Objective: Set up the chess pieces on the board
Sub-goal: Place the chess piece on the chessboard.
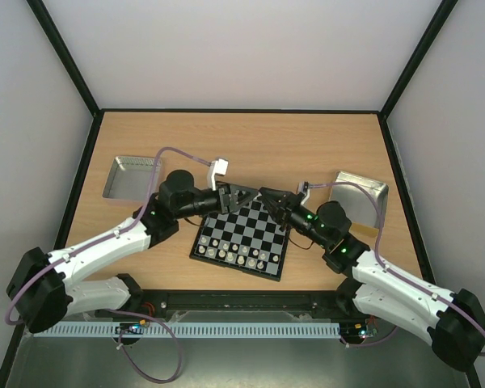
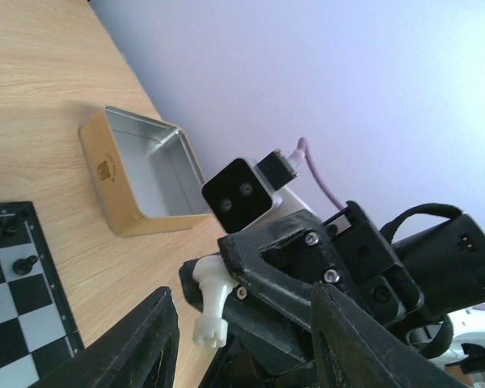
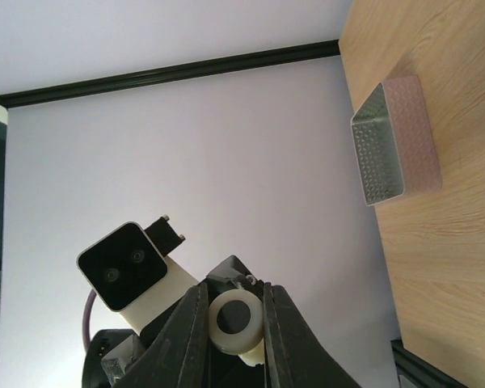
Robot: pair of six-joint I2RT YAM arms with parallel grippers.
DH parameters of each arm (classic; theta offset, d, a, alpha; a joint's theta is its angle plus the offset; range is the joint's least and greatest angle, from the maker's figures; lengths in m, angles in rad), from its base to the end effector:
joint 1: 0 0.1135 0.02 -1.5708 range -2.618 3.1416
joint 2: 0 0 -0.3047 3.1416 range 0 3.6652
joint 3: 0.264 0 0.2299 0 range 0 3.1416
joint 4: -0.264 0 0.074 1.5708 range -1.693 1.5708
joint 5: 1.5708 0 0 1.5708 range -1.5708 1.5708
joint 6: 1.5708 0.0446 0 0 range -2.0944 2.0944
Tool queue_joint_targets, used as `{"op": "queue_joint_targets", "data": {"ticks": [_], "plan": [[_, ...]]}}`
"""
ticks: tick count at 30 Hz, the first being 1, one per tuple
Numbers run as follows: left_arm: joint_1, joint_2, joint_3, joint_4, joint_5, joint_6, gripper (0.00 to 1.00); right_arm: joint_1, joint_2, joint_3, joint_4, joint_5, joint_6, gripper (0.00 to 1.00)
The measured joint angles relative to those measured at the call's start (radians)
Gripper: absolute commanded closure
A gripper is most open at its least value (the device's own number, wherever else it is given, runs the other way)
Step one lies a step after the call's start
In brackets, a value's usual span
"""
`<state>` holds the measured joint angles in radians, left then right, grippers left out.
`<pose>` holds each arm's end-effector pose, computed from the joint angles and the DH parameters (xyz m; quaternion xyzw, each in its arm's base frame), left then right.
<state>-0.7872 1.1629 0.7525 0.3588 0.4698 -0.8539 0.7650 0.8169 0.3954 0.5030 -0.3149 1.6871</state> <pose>0.1552 -0.1844 0.3538 0.1367 0.7101 -0.6050 0.3332 0.1019 0.1170 0.3091 0.1945 0.6507 0.7194 0.1454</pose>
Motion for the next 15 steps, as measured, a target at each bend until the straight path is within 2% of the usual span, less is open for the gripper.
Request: {"op": "queue_joint_targets", "data": {"ticks": [6,15], "plan": [[-0.019,0.019,-0.002,0.056,-0.014,-0.05,0.61,0.0,0.001,-0.019,0.057,-0.001,0.046,0.91],[-0.037,0.037,-0.006,0.073,-0.029,-0.072,0.81,0.0,0.005,-0.043,0.132,-0.001,0.084,0.91]]}}
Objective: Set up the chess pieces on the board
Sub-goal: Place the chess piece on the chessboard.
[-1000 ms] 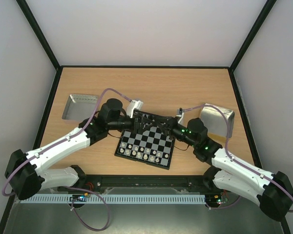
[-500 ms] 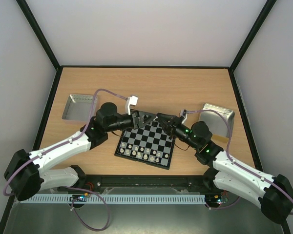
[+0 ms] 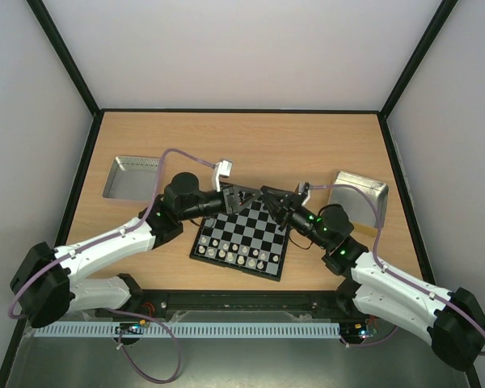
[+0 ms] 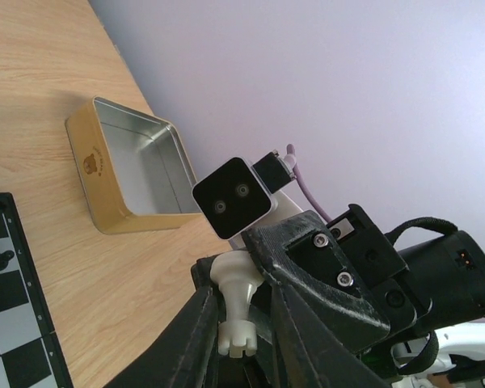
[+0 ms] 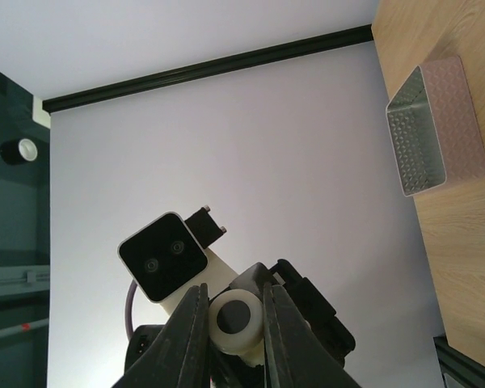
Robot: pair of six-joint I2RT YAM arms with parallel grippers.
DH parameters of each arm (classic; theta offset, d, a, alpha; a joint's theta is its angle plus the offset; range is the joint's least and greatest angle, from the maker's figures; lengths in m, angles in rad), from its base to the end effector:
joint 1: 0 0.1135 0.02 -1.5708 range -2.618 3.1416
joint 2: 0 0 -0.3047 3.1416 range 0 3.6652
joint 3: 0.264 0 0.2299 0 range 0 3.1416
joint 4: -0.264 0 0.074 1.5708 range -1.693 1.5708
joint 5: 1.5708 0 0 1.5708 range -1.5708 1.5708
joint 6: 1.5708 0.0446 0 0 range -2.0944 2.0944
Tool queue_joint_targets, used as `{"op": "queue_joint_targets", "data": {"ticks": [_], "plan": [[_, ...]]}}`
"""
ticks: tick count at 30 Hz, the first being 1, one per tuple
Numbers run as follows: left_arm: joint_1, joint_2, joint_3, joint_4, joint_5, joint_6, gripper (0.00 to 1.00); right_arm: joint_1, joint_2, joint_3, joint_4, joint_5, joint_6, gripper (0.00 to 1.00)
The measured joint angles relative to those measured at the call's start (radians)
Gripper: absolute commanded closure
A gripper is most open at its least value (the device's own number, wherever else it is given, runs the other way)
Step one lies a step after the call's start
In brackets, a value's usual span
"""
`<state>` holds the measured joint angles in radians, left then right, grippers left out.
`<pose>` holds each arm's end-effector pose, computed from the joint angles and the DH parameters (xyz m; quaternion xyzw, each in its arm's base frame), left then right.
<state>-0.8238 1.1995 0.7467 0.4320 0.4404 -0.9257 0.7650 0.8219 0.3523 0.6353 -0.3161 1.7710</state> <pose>0.1556 -0.1960 0.3519 0.1171 0.7040 -0.6240 0.3181 0.1003 0.1155 0.3089 0.2024 0.6170 0.7497 0.1277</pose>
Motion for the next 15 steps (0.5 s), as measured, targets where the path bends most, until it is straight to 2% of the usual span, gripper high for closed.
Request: {"op": "queue_joint_targets", "data": {"ticks": [3,8,15], "plan": [[-0.001,0.0,-0.005,0.005,-0.005,-0.002,0.82,0.0,0.0,-0.002,0.007,0.002,0.007,0.91],[-0.004,0.0,-0.011,0.012,-0.012,-0.004,0.77,0.0,-0.001,-0.004,0.006,0.006,0.01,0.91],[-0.015,0.0,-0.021,0.03,-0.026,0.006,0.94,0.0,-0.003,-0.004,0.01,0.01,0.022,0.91]]}}
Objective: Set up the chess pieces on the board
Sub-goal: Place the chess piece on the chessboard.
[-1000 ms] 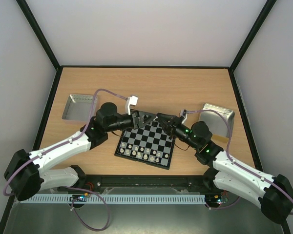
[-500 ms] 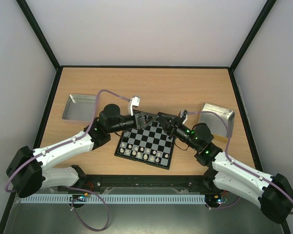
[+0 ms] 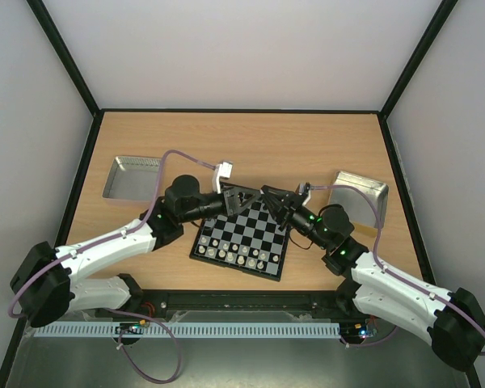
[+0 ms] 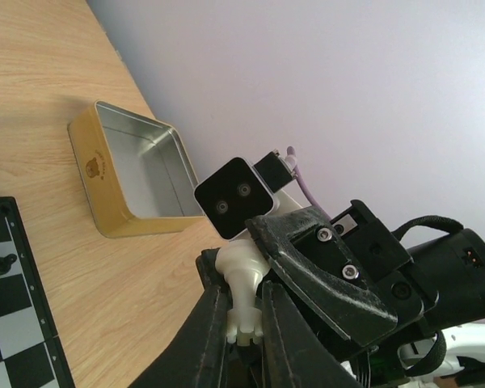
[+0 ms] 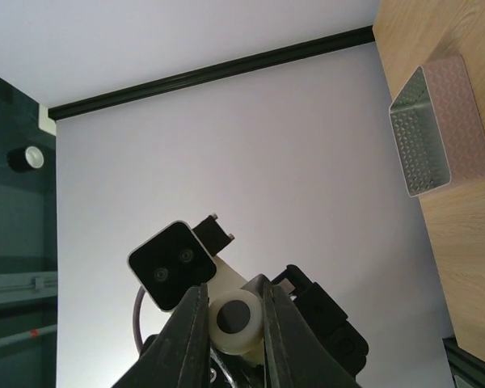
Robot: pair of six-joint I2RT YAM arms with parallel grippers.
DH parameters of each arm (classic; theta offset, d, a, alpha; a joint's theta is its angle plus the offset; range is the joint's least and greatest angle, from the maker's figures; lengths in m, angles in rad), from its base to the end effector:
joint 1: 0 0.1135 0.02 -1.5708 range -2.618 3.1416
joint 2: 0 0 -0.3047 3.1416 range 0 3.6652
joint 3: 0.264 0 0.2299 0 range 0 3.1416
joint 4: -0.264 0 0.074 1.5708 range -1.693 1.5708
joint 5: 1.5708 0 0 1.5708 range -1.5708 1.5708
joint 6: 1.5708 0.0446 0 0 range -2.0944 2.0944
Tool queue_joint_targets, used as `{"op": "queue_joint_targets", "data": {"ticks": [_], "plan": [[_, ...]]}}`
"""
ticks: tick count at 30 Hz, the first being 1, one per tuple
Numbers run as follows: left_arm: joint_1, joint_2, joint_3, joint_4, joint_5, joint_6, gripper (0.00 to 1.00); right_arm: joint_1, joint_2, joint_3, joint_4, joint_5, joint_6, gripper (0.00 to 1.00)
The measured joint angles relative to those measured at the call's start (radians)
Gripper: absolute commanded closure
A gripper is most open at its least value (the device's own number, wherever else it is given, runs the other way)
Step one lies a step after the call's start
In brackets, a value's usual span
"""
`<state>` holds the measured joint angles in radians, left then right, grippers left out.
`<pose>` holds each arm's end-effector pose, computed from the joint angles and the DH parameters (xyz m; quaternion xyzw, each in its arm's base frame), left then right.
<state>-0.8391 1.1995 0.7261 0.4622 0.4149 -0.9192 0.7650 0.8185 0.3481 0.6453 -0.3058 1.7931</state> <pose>0.1531 -0.1974 0.3484 0.1169 0.7010 -0.6234 0.3261 0.1000 0.1147 0.3091 0.2107 0.6104 0.7534 0.1241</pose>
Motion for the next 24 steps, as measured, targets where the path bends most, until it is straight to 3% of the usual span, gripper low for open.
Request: {"op": "queue_joint_targets", "data": {"ticks": [4,8,11,17,24], "plan": [[-0.003,0.0,-0.002,0.002,-0.013,0.005,0.95,0.0,-0.003,-0.001,-0.007,0.0,0.007,0.86],[-0.005,-0.002,0.01,-0.044,-0.028,0.031,0.95,0.0,-0.02,0.0,-0.054,0.005,-0.012,0.55],[-0.008,-0.001,0.056,-0.165,-0.047,0.081,0.94,0.0,-0.045,0.018,-0.17,0.037,-0.083,0.43],[-0.031,0.029,0.212,-0.536,-0.116,0.218,0.92,0.0,-0.095,0.14,-0.495,0.199,-0.309,0.4],[-0.171,0.227,0.426,-0.974,-0.252,0.332,0.93,0.0,-0.113,0.29,-0.875,0.514,-0.551,0.39]]}}
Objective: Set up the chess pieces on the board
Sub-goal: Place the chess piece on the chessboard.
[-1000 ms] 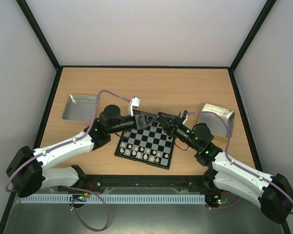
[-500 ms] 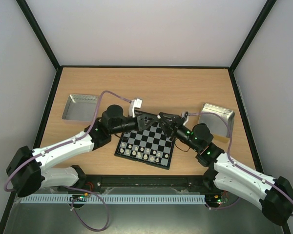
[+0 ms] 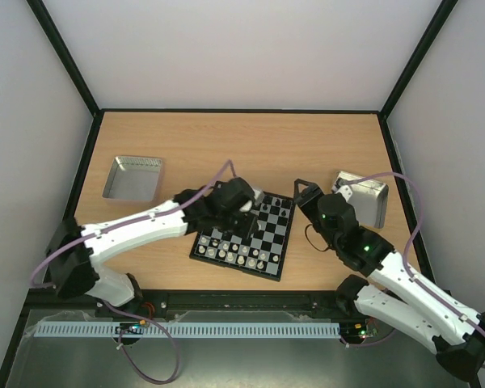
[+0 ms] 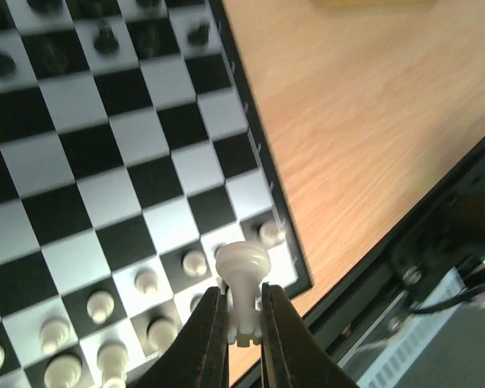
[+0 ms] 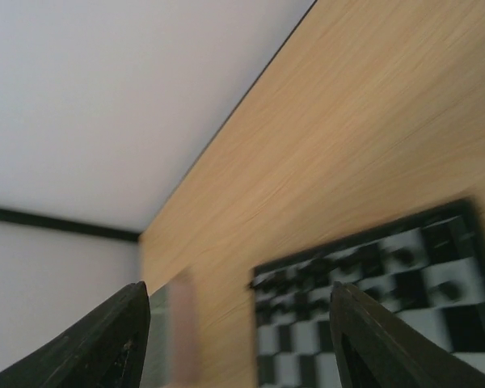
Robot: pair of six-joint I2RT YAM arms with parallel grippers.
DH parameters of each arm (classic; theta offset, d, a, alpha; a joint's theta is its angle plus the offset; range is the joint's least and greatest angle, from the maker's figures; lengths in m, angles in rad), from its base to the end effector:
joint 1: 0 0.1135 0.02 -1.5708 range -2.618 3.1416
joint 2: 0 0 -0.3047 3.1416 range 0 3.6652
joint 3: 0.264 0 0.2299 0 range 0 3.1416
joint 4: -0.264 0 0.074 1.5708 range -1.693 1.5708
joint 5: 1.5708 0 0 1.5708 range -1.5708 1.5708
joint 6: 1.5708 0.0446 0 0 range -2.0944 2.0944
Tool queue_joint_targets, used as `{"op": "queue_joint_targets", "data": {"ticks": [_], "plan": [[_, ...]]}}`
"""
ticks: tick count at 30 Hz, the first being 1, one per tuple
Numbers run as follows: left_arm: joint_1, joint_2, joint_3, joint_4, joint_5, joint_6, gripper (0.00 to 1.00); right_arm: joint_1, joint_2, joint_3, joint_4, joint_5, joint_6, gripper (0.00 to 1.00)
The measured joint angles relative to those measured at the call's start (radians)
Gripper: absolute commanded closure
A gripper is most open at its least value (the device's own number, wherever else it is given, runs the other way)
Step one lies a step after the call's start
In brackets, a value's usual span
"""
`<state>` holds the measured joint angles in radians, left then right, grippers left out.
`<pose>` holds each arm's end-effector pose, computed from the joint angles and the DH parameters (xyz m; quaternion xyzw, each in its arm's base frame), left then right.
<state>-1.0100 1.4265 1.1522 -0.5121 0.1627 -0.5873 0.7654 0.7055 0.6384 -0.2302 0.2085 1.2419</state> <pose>0.1478 -0.2489 0.3291 0.2236 0.8940 -0.3253 0.2120 0.0972 0.0806 0.3216 0.2489 0.7625 0.4538 0.3883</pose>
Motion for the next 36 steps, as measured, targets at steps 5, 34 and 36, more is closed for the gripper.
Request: {"op": "queue_joint_targets", "data": {"ticks": [5,34,36], "plan": [[-0.11,0.149,0.12,-0.203,-0.064,0.033,0.93,0.0,-0.049,0.04,-0.215,0.209,-0.077,0.39],[-0.27,0.579,0.404,-0.394,-0.043,0.109,0.87,0.0,-0.23,0.04,-0.433,0.439,-0.101,0.38],[-0.27,0.587,0.41,-0.395,-0.045,0.109,0.86,0.0,-0.232,0.04,-0.433,0.439,-0.101,0.38]]}}
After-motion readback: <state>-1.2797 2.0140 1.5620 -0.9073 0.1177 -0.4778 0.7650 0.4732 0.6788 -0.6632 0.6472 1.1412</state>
